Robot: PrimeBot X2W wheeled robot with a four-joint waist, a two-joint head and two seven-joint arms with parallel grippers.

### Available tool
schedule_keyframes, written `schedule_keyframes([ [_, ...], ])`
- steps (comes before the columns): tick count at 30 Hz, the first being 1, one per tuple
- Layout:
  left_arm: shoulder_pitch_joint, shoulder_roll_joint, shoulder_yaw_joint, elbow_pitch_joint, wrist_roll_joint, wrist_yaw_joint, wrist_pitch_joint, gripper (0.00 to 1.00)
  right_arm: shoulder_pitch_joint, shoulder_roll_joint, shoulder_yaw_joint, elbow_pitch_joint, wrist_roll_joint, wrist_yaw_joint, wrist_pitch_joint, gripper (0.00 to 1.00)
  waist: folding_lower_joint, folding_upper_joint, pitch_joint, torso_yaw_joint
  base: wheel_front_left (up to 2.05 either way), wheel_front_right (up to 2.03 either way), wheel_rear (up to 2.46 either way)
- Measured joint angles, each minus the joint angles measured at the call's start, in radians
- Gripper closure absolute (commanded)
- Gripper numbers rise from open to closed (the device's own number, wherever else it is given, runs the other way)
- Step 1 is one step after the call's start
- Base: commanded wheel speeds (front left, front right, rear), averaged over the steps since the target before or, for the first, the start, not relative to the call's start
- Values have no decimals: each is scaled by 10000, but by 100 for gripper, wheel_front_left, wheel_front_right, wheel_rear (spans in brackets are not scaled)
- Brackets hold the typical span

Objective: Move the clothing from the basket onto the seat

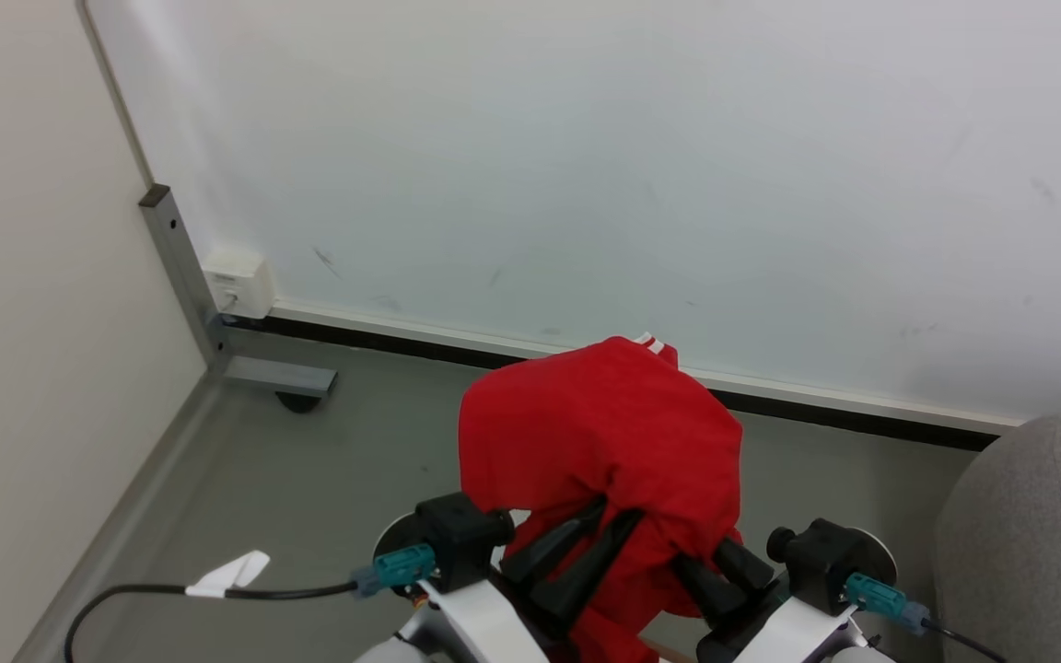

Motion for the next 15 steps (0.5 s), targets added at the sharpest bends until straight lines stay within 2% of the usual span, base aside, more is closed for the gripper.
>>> schedule_keyframes([
  [2, 12, 25, 6, 63, -6, 40, -12, 98, 73, -25, -115, -75, 0, 0, 0, 100, 0, 0, 27, -94, 0, 0, 0],
  [3, 26, 35, 13, 90, -23, 46, -13, 71, 82, -44, -205, -127, 0, 0, 2, 100, 0, 0, 38, -146, 0, 0, 0],
  [4, 44, 46, 33, 113, -65, 90, -13, 0, 84, -61, -326, -198, -2, 0, 2, 100, 0, 0, 52, -204, 0, 0, 0],
  [15, 352, 364, 119, 151, -138, 305, -86, 0, 278, -245, -1406, -518, -109, 0, -12, 100, 0, 0, 262, -1061, 0, 0, 0],
])
